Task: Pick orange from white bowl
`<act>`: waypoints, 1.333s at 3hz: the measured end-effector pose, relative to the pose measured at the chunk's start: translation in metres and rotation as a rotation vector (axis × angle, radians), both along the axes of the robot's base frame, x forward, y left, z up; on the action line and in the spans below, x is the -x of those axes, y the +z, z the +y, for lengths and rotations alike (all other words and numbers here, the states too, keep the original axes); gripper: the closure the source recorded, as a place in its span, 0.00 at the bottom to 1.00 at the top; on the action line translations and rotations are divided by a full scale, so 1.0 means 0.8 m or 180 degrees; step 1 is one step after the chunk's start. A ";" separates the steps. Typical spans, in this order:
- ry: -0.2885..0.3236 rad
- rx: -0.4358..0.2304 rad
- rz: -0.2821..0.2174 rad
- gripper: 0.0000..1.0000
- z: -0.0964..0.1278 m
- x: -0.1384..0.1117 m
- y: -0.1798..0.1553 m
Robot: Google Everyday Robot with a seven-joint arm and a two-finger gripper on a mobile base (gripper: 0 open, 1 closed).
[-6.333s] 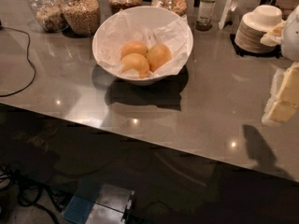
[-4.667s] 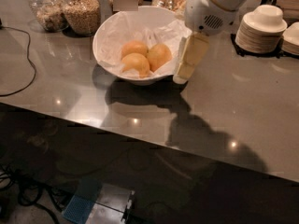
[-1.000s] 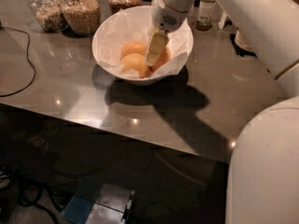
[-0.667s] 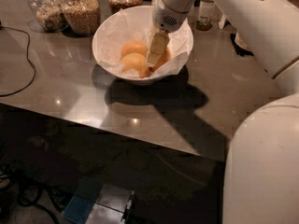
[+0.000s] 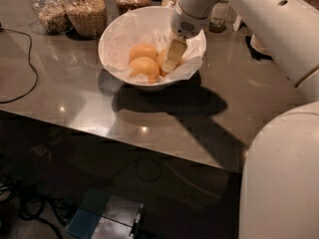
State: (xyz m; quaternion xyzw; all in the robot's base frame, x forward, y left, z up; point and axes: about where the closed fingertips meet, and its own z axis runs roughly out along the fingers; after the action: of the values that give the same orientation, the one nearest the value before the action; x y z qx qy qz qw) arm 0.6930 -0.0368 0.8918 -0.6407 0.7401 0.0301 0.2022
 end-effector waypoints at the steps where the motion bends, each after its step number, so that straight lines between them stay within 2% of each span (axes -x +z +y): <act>1: -0.0081 0.0042 0.0042 0.29 -0.012 -0.005 -0.014; 2: -0.0074 0.0047 0.0080 0.28 -0.011 -0.011 -0.027; 4: 0.0115 0.0008 0.0202 0.27 0.013 -0.011 -0.052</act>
Offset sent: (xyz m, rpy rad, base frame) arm 0.0127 -0.0108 -0.0283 -0.0158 0.0328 -0.0246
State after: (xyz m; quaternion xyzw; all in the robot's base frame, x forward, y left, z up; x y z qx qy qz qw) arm 0.7018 -0.0267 0.8503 -0.6529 0.7345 0.0531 0.1773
